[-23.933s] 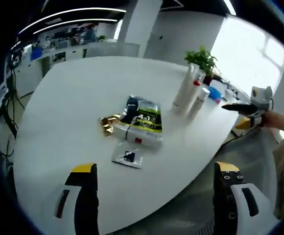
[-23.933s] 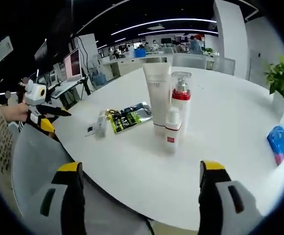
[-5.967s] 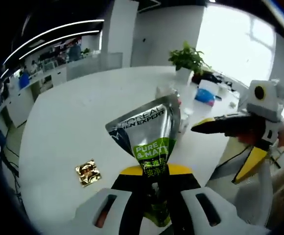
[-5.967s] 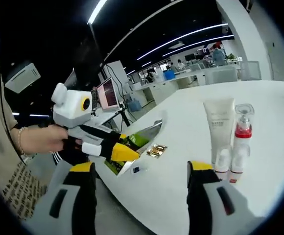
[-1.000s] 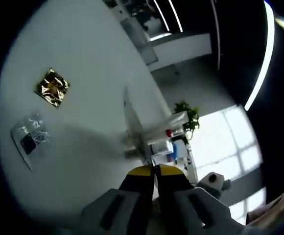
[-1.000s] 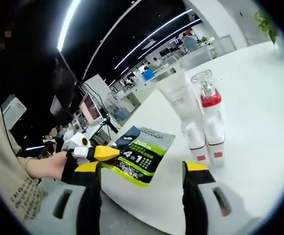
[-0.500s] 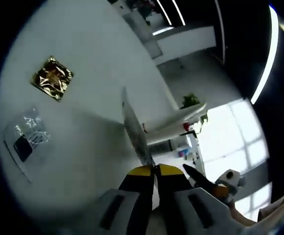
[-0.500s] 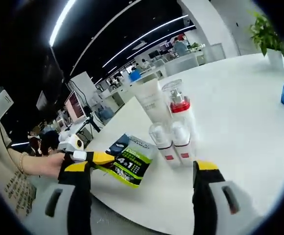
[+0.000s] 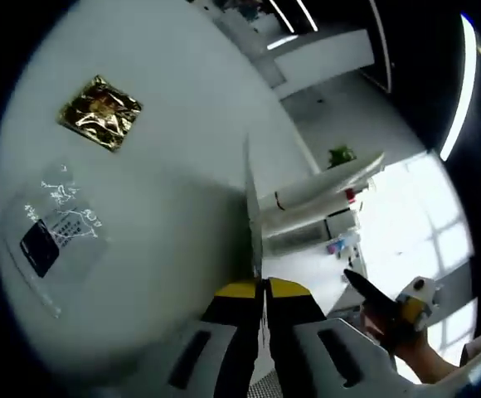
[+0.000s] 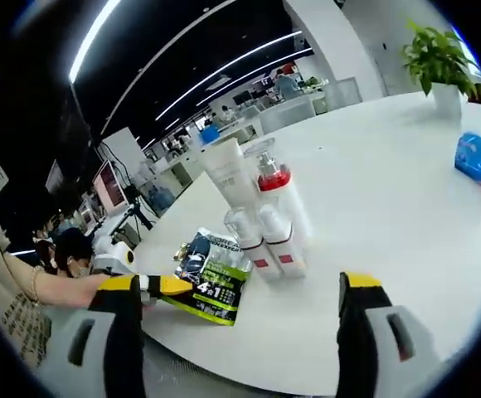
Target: Arrange the skincare products in the storage area until every visible bottle or jar stands upright without overlapping.
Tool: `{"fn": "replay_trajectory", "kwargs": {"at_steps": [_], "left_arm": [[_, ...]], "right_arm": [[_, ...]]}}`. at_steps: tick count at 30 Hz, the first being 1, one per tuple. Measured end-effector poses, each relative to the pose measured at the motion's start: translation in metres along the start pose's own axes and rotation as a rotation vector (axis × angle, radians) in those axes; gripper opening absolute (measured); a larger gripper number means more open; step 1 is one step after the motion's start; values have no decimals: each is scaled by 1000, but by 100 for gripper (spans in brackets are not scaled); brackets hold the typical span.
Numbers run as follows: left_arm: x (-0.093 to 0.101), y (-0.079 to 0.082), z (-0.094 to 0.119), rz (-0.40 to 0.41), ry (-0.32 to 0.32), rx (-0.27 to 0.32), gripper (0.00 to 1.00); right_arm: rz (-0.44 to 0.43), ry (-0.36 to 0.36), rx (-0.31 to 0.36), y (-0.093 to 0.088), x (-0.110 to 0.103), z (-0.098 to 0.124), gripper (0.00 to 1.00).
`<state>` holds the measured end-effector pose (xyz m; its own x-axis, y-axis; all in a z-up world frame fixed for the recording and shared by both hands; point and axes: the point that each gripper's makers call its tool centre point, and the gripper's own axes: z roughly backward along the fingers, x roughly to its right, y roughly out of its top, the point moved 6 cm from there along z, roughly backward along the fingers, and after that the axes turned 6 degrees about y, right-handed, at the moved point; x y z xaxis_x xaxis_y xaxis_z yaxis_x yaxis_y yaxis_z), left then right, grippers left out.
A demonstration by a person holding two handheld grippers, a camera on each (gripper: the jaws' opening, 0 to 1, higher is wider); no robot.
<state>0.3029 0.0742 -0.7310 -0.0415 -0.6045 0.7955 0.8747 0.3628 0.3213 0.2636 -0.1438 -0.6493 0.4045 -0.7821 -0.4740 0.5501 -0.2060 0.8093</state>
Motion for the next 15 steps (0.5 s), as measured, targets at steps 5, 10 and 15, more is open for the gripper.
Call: {"fn": "replay_trajectory", "kwargs": {"at_steps": [5,10,15], "left_arm": [[-6,-1,-2,-50,47,-4,0],[-10,-2,-4,-97,86,2,1],[-10,-1,-3,-184,114,5,4]], "right_arm": [[0,-2,-12,-3,0,-1,99],[1,-10,-10,-3,1,-1,99],[5,-8,-16,-3,0,-1,99]]}}
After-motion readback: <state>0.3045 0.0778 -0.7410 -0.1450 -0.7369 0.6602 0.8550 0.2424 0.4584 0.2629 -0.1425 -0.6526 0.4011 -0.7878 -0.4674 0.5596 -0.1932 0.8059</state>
